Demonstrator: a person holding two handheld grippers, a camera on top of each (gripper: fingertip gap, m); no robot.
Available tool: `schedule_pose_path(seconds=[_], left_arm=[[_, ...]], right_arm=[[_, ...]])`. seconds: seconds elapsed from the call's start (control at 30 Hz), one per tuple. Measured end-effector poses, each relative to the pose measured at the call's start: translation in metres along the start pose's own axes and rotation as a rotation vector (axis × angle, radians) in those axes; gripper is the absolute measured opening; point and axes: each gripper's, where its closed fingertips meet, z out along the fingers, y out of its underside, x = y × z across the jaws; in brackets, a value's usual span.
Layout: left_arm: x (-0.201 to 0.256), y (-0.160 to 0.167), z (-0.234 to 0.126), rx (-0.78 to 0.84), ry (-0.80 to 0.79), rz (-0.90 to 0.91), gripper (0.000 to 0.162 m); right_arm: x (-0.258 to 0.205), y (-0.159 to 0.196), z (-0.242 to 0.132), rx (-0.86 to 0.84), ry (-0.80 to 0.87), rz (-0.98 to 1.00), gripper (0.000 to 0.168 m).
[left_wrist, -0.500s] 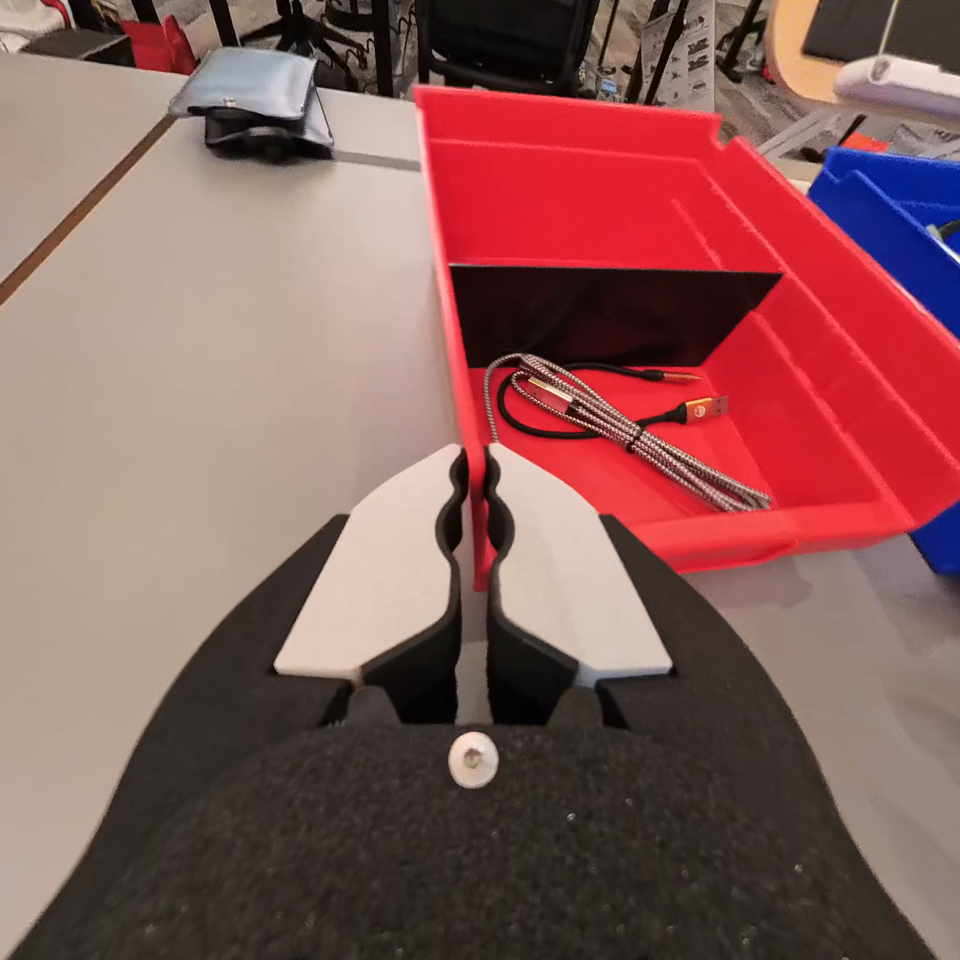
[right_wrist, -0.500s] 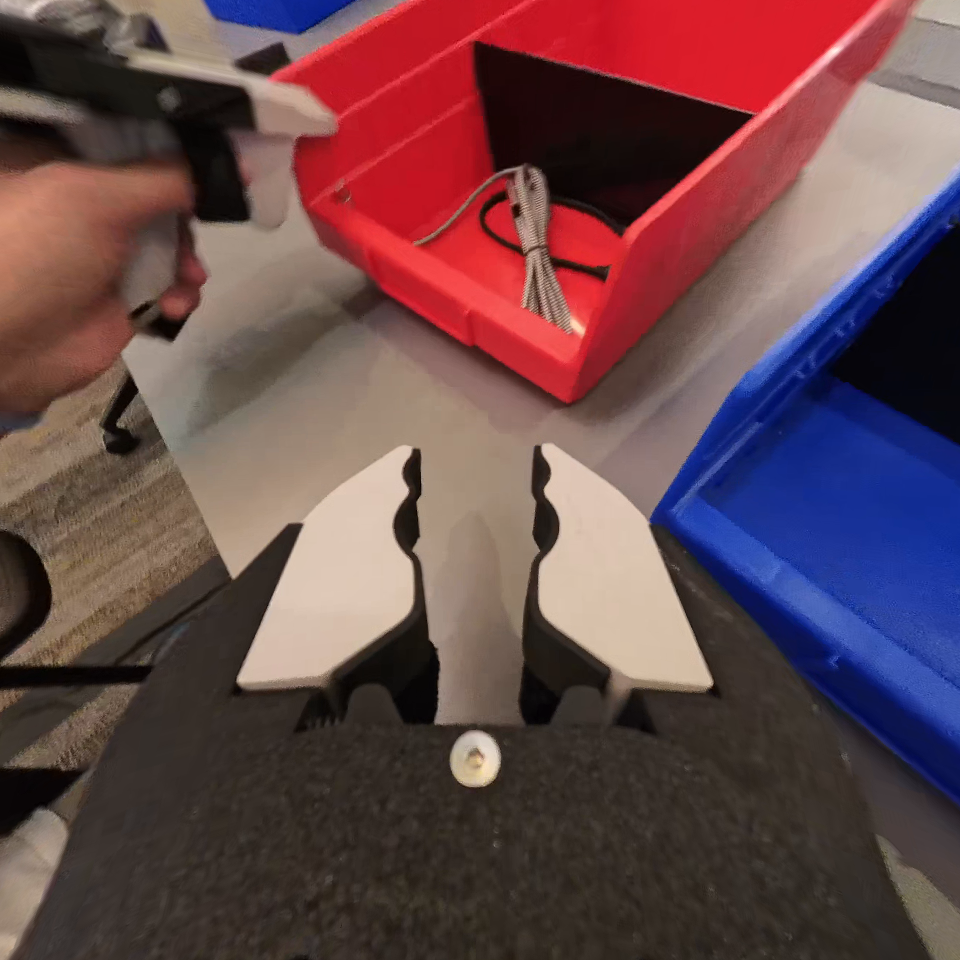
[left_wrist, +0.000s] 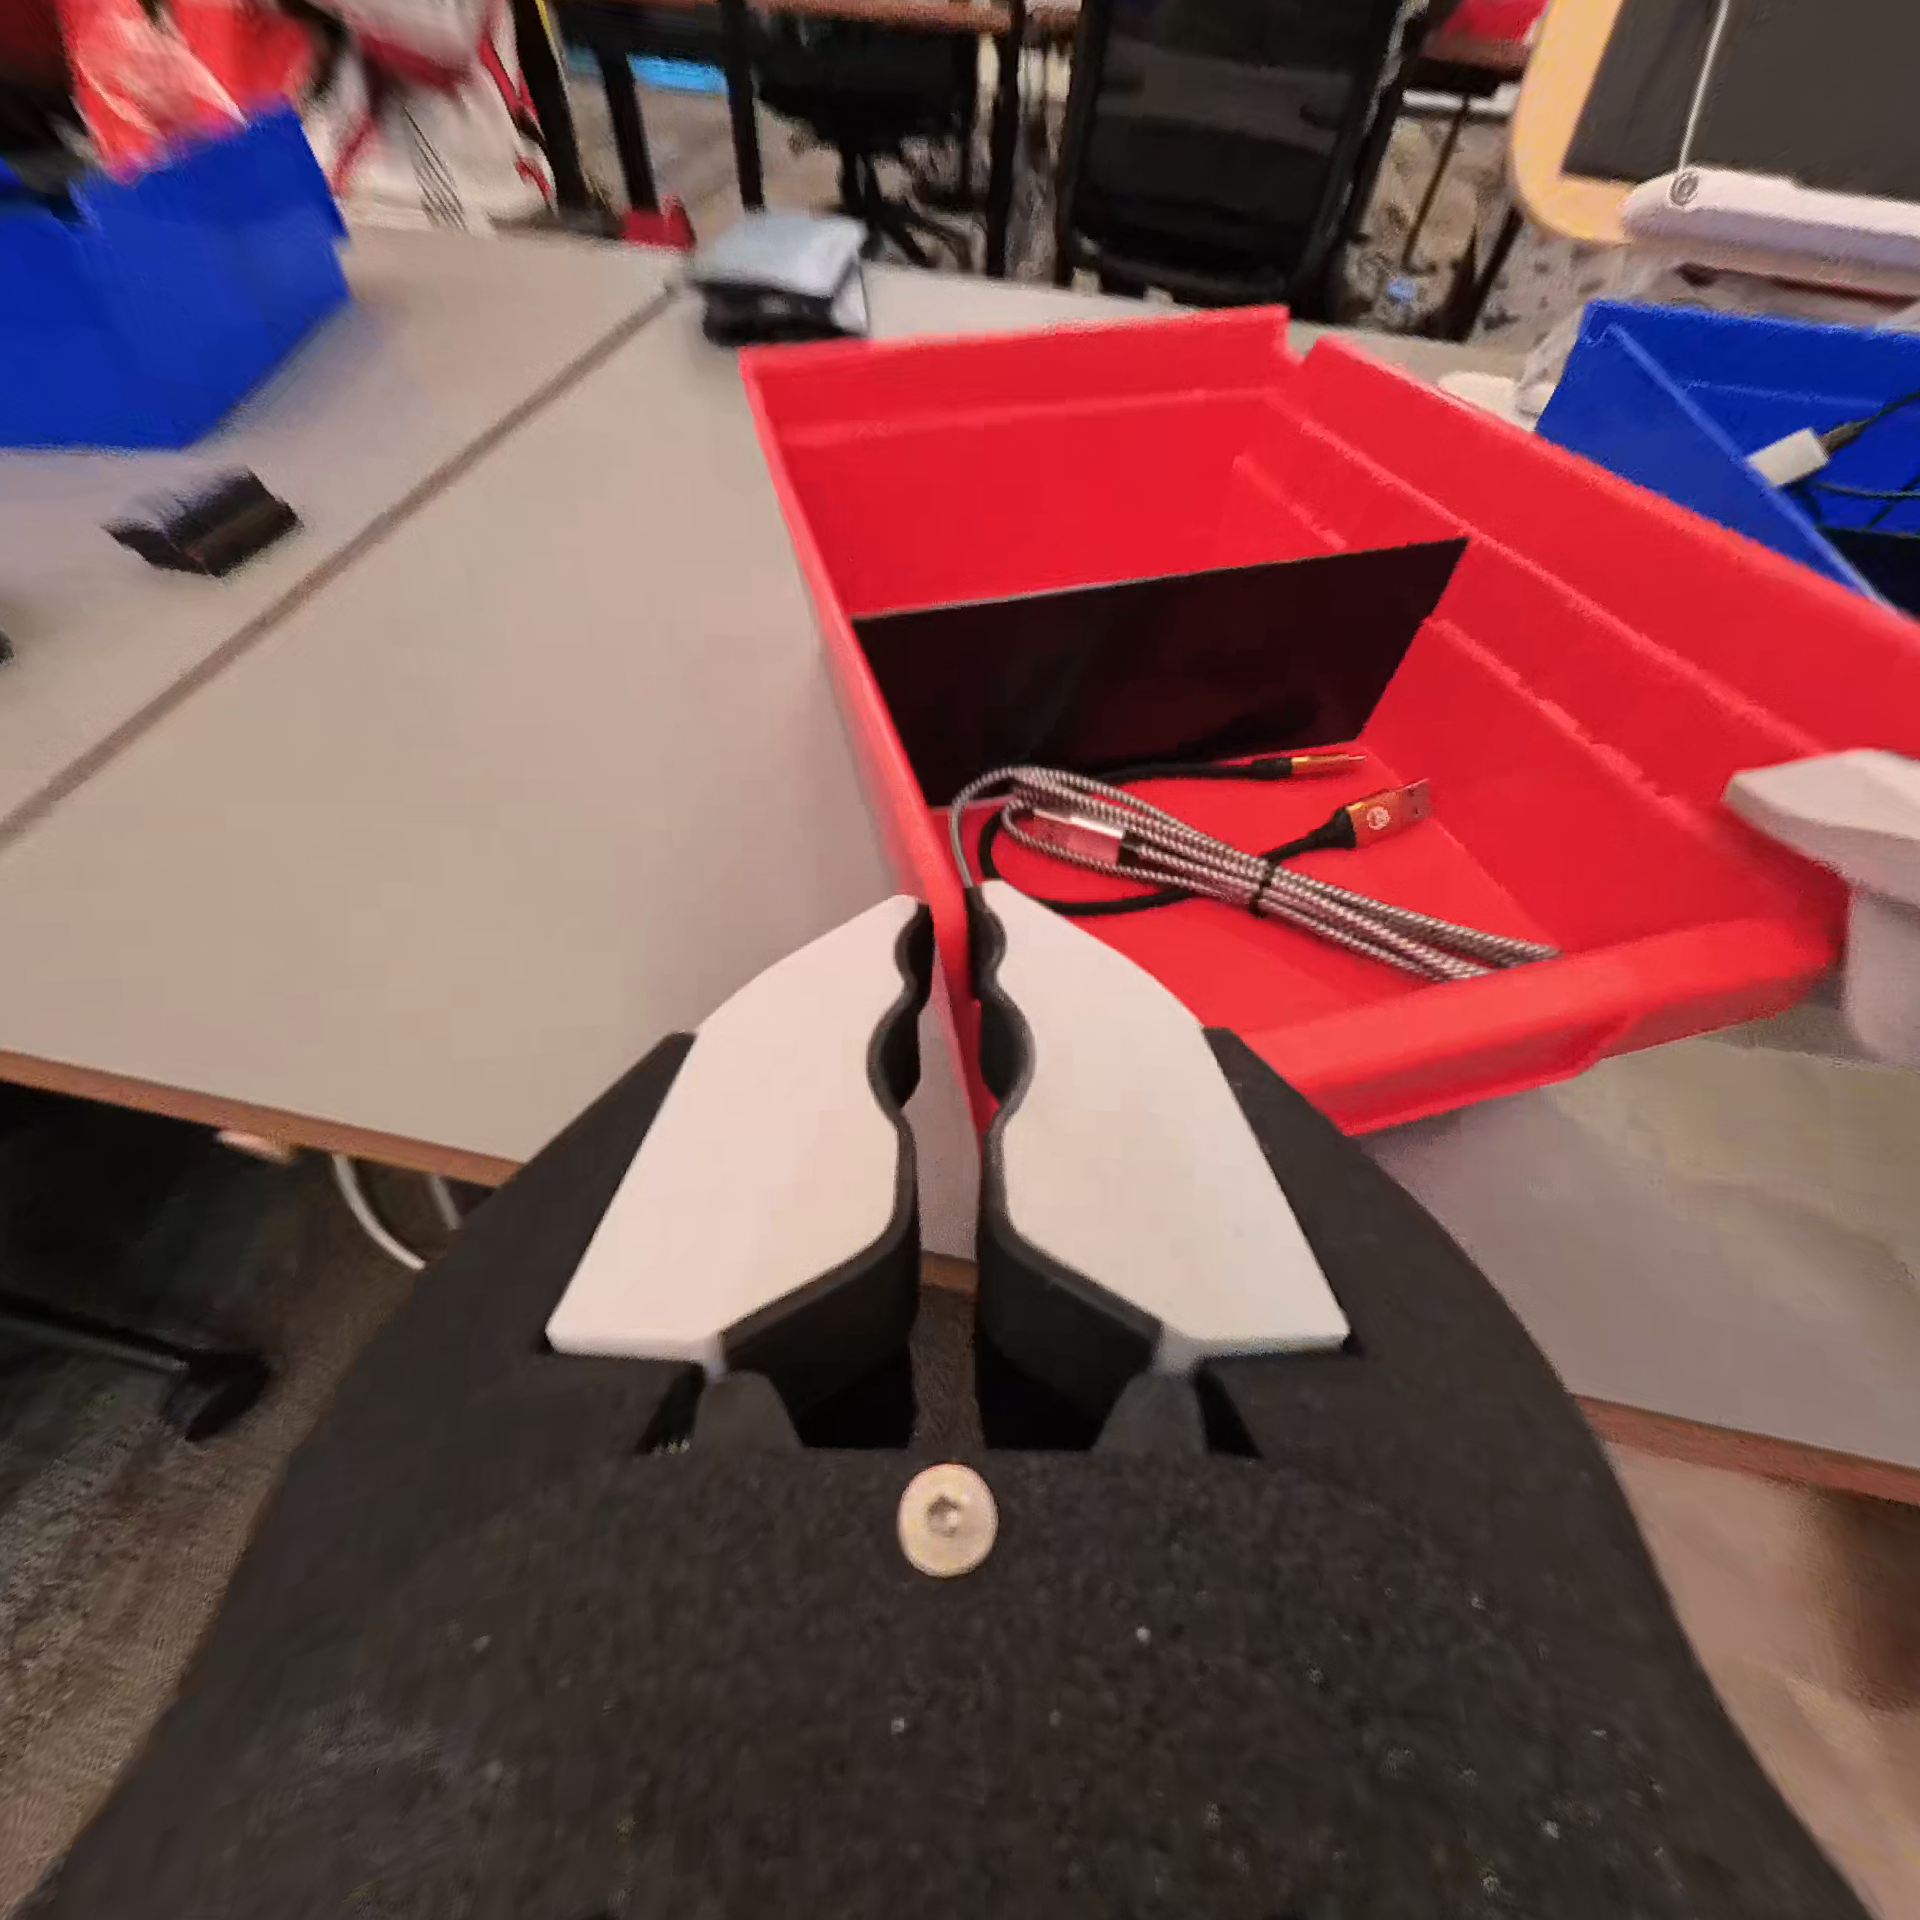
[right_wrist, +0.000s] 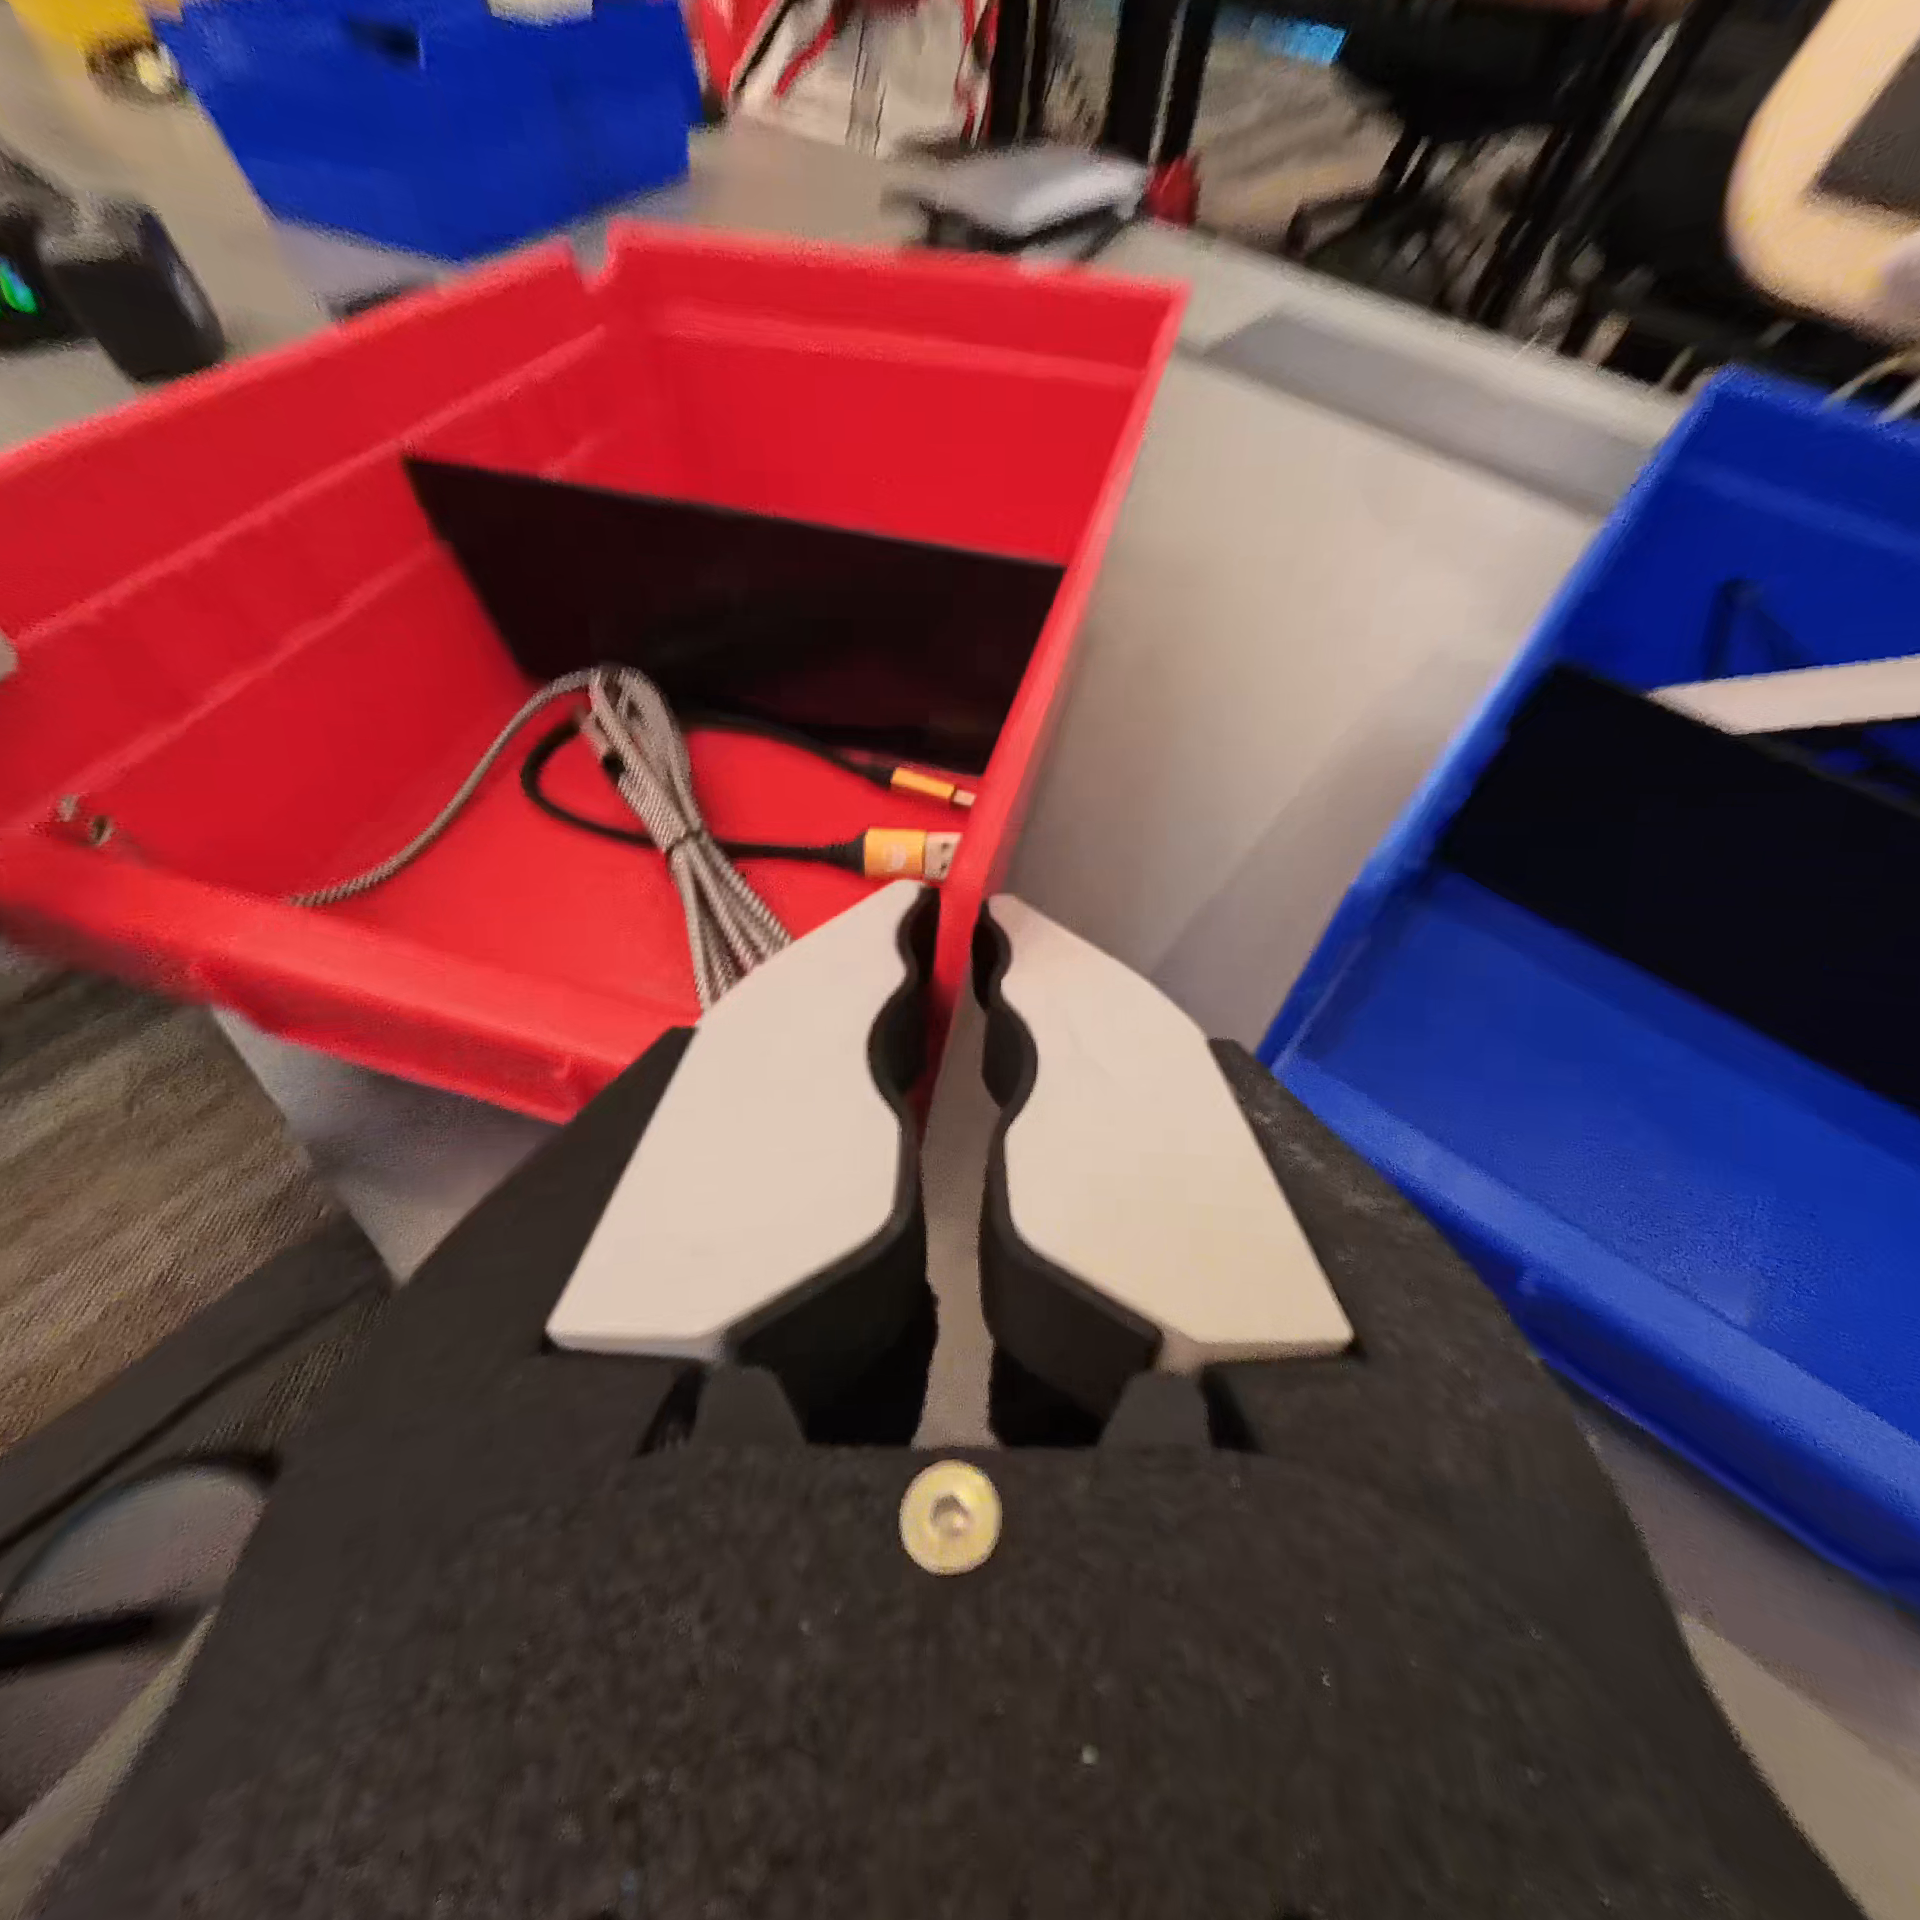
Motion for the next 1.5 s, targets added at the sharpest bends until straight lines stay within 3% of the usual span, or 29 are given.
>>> schedule_pose_path(seconds=[0.13,0.27,0.47,0.63,0.8,0.9,1.0,1.2,1.3,1.5], left_arm=[[0.022,-0.022,-0.031,0.11,-0.027,0.067,0.007],[0.063,-0.067,-0.044,0.215,0.038,0.097,0.007],[0.199,-0.139,-0.03,0.352,0.33,0.222,0.009],[0.347,-0.129,-0.005,0.279,0.579,0.373,0.009],[0.48,-0.093,0.012,0.197,0.732,0.449,0.009],[0.532,-0.065,0.03,0.179,0.726,0.512,0.009],[0.558,-0.039,0.053,0.208,0.696,0.58,0.009],[0.564,-0.014,0.069,0.19,0.642,0.599,0.013],[0.565,0.011,0.073,0.09,0.68,0.628,0.017],[0.568,0.023,0.073,-0.004,0.777,0.565,0.021]], right_arm=[[0.01,-0.024,-0.026,0.075,-0.041,0.064,0.005],[0.045,-0.06,-0.07,0.182,0.045,0.032,0.005],[0.162,-0.09,-0.171,0.327,0.293,0.084,0.005],[0.27,-0.06,-0.267,0.335,0.559,0.167,0.006],[0.366,0.014,-0.328,0.226,0.69,0.323,0.006],[0.412,0.063,-0.334,0.17,0.699,0.4,0.005],[0.446,0.09,-0.323,0.224,0.618,0.421,0.007],[0.475,0.137,-0.281,0.143,0.543,0.43,0.004],[0.479,0.161,-0.27,0.049,0.573,0.495,0.003],[0.485,0.163,-0.266,0.041,0.586,0.516,0.003]])
